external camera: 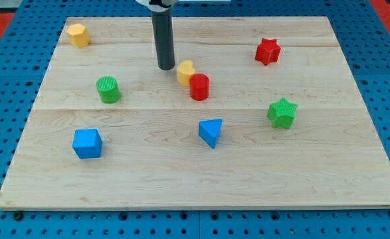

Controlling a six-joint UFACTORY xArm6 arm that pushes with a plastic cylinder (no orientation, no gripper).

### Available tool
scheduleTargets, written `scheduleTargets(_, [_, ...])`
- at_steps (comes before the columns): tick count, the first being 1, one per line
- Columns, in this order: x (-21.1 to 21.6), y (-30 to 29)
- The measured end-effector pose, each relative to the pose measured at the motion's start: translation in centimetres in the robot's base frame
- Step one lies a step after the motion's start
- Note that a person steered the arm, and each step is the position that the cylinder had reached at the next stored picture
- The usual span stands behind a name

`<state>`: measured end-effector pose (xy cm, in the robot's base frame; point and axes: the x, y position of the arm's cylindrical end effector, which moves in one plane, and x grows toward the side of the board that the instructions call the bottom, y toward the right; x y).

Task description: Push blue triangle towards the top right corner of the board

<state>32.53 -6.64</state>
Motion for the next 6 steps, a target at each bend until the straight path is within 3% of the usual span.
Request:
scheduleTargets(2, [0.2, 5.7])
scheduleTargets(3, [4.2, 5.7])
scheduleTargets(4, [5.0, 5.4])
scheduleTargets(5, [1.7, 7.3])
scheduleTargets(6, [2.3, 14.0])
